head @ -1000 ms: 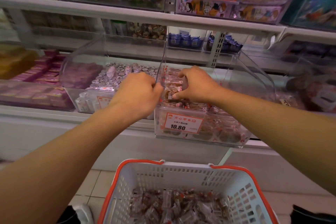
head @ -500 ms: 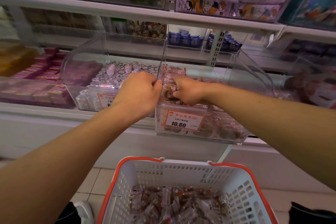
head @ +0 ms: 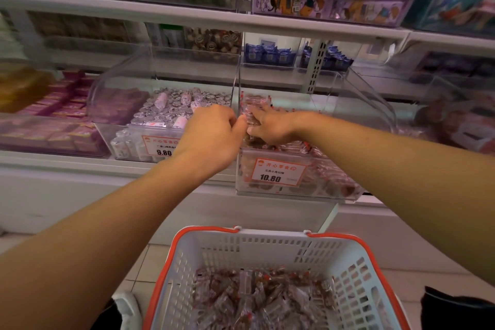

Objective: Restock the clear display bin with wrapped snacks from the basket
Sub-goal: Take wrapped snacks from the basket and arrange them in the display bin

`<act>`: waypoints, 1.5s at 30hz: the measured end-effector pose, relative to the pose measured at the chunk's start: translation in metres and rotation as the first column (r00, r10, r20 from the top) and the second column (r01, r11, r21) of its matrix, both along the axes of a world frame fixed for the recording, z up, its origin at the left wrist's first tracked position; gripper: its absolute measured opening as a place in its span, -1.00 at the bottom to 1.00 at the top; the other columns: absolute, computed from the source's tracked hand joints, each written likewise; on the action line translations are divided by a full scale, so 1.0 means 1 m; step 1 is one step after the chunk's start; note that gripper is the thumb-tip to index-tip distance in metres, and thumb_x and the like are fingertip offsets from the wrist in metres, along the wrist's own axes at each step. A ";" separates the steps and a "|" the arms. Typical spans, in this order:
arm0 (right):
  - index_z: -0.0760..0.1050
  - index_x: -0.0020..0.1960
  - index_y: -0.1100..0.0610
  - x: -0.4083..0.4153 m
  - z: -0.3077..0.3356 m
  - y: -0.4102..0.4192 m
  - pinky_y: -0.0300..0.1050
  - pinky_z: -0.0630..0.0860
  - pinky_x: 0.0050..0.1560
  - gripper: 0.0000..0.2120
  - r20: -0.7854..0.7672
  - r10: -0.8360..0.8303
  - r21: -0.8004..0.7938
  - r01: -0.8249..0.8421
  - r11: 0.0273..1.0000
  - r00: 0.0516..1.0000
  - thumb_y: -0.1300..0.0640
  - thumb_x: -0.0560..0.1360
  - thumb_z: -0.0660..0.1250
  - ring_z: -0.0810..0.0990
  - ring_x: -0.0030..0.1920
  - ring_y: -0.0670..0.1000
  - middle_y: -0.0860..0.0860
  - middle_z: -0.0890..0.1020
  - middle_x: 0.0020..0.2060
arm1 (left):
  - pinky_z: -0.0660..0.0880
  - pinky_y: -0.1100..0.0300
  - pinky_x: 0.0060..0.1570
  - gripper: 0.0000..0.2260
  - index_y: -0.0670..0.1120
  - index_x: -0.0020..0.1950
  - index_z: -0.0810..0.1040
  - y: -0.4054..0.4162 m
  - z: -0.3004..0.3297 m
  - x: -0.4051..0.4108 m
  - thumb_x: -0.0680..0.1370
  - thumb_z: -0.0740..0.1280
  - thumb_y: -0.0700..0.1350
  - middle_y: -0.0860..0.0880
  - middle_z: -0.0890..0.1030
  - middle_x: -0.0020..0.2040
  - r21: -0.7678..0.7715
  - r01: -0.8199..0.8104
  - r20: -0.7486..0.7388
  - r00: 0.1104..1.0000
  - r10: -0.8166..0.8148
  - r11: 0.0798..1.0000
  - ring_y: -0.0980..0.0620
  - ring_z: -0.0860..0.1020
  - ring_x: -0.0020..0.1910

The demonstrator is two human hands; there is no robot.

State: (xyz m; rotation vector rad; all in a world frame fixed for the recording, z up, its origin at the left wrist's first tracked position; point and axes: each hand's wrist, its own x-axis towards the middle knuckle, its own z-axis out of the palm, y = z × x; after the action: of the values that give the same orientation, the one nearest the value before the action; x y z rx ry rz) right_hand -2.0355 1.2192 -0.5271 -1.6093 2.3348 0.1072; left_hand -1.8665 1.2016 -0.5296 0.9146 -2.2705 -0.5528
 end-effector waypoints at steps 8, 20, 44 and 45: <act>0.08 0.60 0.09 0.003 0.013 0.014 0.02 0.29 0.46 -0.28 0.172 -0.032 -0.192 0.065 0.979 0.985 -0.06 0.56 0.31 0.27 0.50 0.17 0.13 0.18 0.56 | 0.49 -0.02 -0.39 -0.63 -0.26 -0.32 0.57 0.000 0.013 0.015 0.54 0.23 -0.03 -0.19 0.58 -0.44 0.113 -0.050 -0.114 0.991 0.063 0.992 -0.03 0.45 -0.50; 0.47 -0.20 0.01 0.077 -0.114 0.156 -0.16 0.38 -0.32 -0.77 0.173 0.211 -0.927 0.086 0.365 0.962 0.03 0.62 0.21 0.46 -0.35 -0.05 -0.08 0.50 -0.36 | 0.50 0.25 -0.48 -0.73 -0.21 0.03 0.55 0.039 -0.086 0.032 0.59 0.24 -0.01 -0.09 0.60 -0.24 0.552 -0.157 0.791 0.408 -0.455 0.819 -0.01 0.58 -0.35; 0.04 0.59 0.09 0.107 -0.406 0.246 0.09 0.31 0.42 0.21 0.250 -0.589 0.657 0.312 0.686 0.769 -0.33 0.18 0.59 0.09 0.52 0.33 0.16 0.04 0.56 | 0.39 0.10 0.23 -0.43 -0.14 0.44 0.38 0.189 -0.385 0.048 0.57 0.24 0.20 -0.17 0.49 0.33 0.679 -0.305 0.731 0.200 -0.652 0.667 -0.13 0.46 0.29; 0.13 0.55 0.09 0.108 -0.408 0.247 0.04 0.41 0.35 0.08 0.253 -0.610 0.628 0.352 0.694 0.751 -0.20 0.24 0.62 0.24 0.45 0.29 0.17 0.11 0.51 | 0.40 0.08 0.27 -0.45 -0.15 0.45 0.37 0.191 -0.385 0.045 0.58 0.25 0.16 -0.19 0.47 0.35 0.683 -0.328 0.729 0.239 -0.642 0.653 -0.15 0.45 0.31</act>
State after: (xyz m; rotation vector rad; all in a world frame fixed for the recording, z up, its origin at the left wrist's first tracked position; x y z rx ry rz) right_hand -1.9273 1.4660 -0.9350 -0.5975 2.0204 0.2319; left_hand -1.8217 1.3931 -0.9146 1.8107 -3.4091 -1.4624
